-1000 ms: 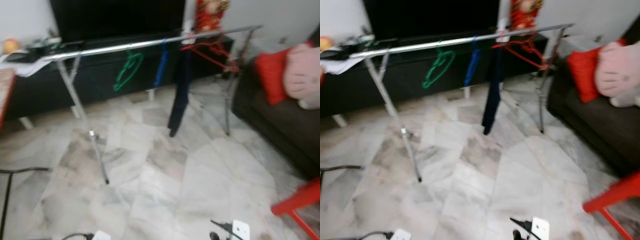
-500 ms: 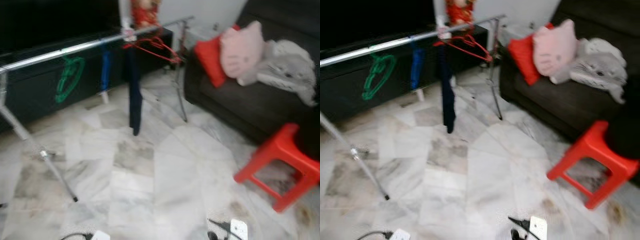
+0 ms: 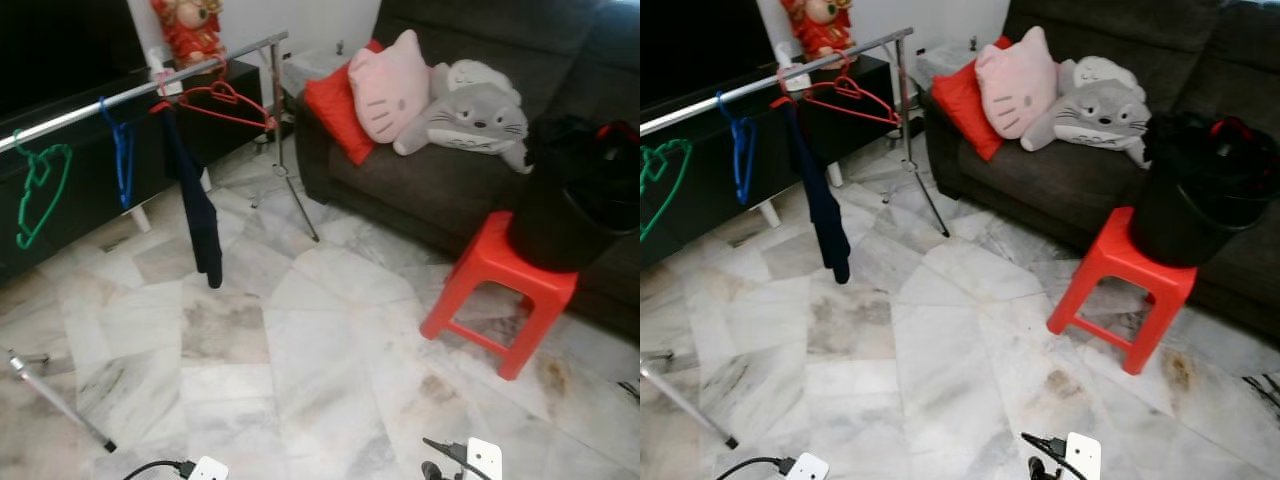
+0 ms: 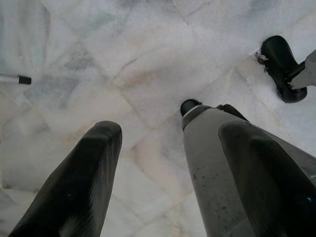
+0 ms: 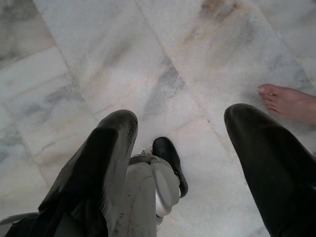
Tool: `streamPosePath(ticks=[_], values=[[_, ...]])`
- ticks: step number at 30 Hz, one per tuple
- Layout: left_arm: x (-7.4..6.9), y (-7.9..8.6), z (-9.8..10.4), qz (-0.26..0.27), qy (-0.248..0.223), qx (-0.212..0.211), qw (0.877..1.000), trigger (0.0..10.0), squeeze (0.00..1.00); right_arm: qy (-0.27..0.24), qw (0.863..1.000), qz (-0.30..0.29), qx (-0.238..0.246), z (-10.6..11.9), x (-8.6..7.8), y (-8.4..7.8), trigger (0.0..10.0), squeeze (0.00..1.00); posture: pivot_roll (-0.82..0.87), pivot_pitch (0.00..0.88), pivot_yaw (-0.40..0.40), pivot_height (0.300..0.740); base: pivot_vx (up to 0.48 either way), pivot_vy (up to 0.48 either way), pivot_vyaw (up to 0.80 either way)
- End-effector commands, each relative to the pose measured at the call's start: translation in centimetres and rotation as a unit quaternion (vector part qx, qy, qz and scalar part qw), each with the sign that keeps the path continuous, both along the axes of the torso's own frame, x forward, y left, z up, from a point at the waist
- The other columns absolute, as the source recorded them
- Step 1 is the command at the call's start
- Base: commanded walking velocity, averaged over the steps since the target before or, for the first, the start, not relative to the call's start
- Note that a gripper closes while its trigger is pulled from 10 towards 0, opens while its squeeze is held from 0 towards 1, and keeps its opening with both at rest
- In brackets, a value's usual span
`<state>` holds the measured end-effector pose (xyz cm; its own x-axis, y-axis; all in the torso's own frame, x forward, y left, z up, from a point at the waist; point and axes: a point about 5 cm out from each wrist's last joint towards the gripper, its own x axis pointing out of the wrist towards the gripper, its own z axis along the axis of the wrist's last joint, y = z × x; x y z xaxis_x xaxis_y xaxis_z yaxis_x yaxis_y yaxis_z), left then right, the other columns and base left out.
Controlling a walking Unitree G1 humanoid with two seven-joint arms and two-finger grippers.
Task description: Hang hanger
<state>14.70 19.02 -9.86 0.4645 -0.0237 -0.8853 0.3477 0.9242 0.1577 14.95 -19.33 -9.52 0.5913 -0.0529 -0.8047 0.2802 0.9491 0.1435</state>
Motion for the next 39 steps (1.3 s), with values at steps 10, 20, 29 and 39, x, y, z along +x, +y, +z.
streamPosePath(ticks=[10, 20, 29, 39], values=[[-0.30, 0.03, -0.12, -0.015, 0.007, 0.010, 1.000, 10.0, 0.00, 0.004, 1.000, 0.006, -0.001, -0.02, -0.01, 0.02, 10.0, 0.00, -0.10, 0.000, -0.012, 0.740, 0.000, 0.000, -0.64], [-0.52, 0.11, -0.20, -0.008, 0.010, 0.009, 1.000, 10.0, 0.00, 0.007, 1.000, 0.005, 0.001, -0.13, -0.25, 0.14, 10.0, 0.00, -0.09, 0.000, -0.011, 0.740, 0.000, -0.213, -0.64], [-0.68, 0.06, -0.26, -0.008, 0.013, 0.008, 1.000, 10.0, 0.00, 0.010, 1.000, 0.004, 0.002, -0.22, -0.49, 0.09, 10.0, 0.00, -0.10, 0.000, -0.012, 0.740, 0.000, 0.000, -0.63], [-0.88, -0.04, -0.35, -0.003, 0.015, 0.005, 1.000, 10.0, 0.00, 0.006, 1.000, 0.001, 0.004, -0.26, -0.71, 0.12, 10.0, 0.00, -0.09, 0.000, -0.016, 0.740, 0.000, 0.000, -0.30]])
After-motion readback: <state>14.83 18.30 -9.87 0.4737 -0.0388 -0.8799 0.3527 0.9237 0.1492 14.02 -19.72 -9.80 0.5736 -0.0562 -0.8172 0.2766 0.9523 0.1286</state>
